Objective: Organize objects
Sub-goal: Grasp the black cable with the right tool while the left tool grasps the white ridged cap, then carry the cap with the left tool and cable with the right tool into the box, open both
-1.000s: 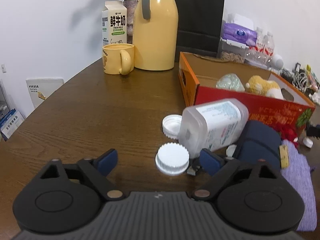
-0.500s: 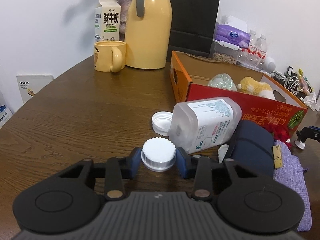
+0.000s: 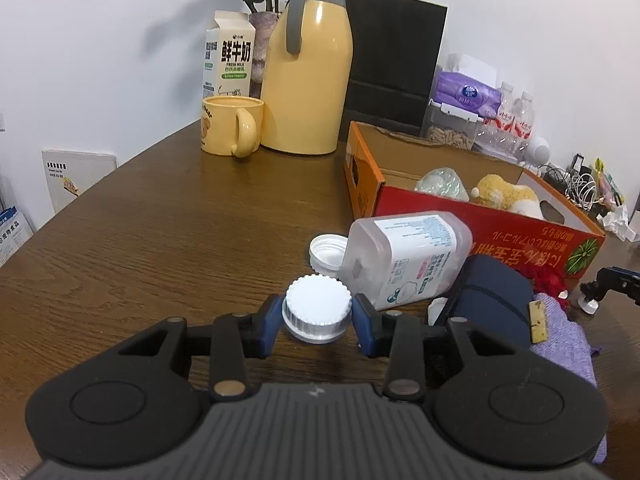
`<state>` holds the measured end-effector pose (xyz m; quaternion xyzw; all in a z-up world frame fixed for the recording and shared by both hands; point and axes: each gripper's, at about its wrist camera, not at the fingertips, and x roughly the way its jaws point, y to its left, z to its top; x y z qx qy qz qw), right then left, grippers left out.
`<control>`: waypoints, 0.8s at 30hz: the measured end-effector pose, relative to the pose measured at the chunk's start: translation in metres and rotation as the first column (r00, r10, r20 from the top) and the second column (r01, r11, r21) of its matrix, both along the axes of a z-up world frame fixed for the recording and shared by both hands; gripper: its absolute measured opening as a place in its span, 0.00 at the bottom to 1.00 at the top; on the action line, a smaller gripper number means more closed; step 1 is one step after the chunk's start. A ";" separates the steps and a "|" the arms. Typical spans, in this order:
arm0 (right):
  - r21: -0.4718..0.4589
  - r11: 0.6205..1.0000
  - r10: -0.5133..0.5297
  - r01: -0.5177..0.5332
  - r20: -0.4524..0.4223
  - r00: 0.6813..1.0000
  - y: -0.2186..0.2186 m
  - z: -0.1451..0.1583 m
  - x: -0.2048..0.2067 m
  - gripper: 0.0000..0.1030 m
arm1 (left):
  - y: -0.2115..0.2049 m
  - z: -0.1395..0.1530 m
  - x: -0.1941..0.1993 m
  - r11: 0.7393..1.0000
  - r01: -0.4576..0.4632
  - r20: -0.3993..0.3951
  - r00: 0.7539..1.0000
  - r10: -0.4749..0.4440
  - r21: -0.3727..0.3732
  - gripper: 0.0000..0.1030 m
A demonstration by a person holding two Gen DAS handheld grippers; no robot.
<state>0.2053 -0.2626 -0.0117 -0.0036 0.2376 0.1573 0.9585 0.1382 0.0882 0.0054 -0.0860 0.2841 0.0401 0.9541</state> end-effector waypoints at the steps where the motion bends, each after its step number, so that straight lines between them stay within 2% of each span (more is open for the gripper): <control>1: 0.002 1.000 0.001 -0.001 0.001 1.000 0.000 0.000 -0.001 0.32 | 0.000 0.001 -0.001 1.000 0.000 0.004 1.000 0.000 0.001 0.37; 3: 0.002 1.000 0.003 -0.003 -0.001 1.000 0.000 0.000 -0.001 0.31 | 0.000 0.002 -0.003 1.000 -0.001 0.006 1.000 0.001 0.000 0.37; 6: 0.002 1.000 0.009 -0.009 -0.006 1.000 0.001 0.000 -0.002 0.20 | 0.001 0.002 -0.006 1.000 -0.003 0.006 1.000 0.003 -0.005 0.38; 9: -0.001 1.000 0.009 -0.009 -0.016 1.000 0.002 -0.002 -0.002 0.20 | 0.001 0.002 -0.007 1.000 0.000 0.005 1.000 0.000 -0.007 0.37; 12: -0.010 1.000 0.000 0.000 -0.038 0.999 0.003 -0.005 0.000 0.25 | 0.001 0.002 -0.008 1.000 0.003 0.008 1.000 -0.003 -0.011 0.38; 14: -0.014 1.000 -0.011 0.011 -0.044 0.999 0.003 -0.006 0.002 0.43 | 0.001 0.002 -0.009 1.000 0.005 0.008 1.000 -0.004 -0.013 0.37; 16: -0.020 1.000 -0.018 0.017 -0.056 0.998 0.003 -0.007 0.005 0.48 | 0.001 0.001 -0.009 1.000 0.007 0.007 1.000 -0.007 -0.014 0.38; 21: -0.084 0.996 -0.005 -0.006 -0.129 0.992 0.012 -0.018 0.014 0.49 | 0.001 0.002 -0.010 1.000 0.013 0.012 1.000 -0.013 -0.020 0.37; 24: -0.115 0.993 -0.007 -0.006 -0.111 0.994 0.016 -0.019 0.011 0.38 | 0.002 0.003 -0.012 1.000 0.013 0.015 1.000 -0.012 -0.023 0.38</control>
